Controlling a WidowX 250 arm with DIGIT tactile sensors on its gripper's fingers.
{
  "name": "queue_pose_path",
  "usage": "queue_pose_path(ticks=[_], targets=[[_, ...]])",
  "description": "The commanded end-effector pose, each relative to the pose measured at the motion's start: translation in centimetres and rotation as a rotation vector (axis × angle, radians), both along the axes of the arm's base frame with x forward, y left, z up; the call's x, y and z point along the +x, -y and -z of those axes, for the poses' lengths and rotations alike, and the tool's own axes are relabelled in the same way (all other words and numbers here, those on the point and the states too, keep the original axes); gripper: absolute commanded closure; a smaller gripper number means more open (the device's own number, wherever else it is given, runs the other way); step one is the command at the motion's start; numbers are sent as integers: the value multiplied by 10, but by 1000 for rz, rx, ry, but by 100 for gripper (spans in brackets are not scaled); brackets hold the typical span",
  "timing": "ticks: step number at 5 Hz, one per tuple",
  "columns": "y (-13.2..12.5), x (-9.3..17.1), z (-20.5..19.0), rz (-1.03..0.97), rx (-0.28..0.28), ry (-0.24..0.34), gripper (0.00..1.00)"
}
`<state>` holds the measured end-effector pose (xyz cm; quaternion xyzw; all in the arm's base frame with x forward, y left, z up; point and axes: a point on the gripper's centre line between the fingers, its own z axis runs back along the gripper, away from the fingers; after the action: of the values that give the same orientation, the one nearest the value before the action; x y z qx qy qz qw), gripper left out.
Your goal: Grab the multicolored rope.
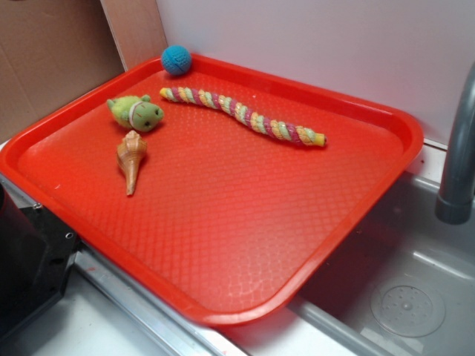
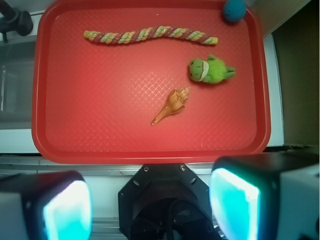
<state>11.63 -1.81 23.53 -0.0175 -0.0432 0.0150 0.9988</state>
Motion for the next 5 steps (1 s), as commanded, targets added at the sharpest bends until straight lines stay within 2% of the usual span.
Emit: queue_pose_path(ticks=[1,2,3,4,5], targets=[[0,0,0,0,0,0,0],[-12,23,7,-231,-64,12,0],[-27,48,18,-455,-95,24,0],[-40,76,29,-703,-94,74,0],[-43,110,46,-948,-85,172,0]])
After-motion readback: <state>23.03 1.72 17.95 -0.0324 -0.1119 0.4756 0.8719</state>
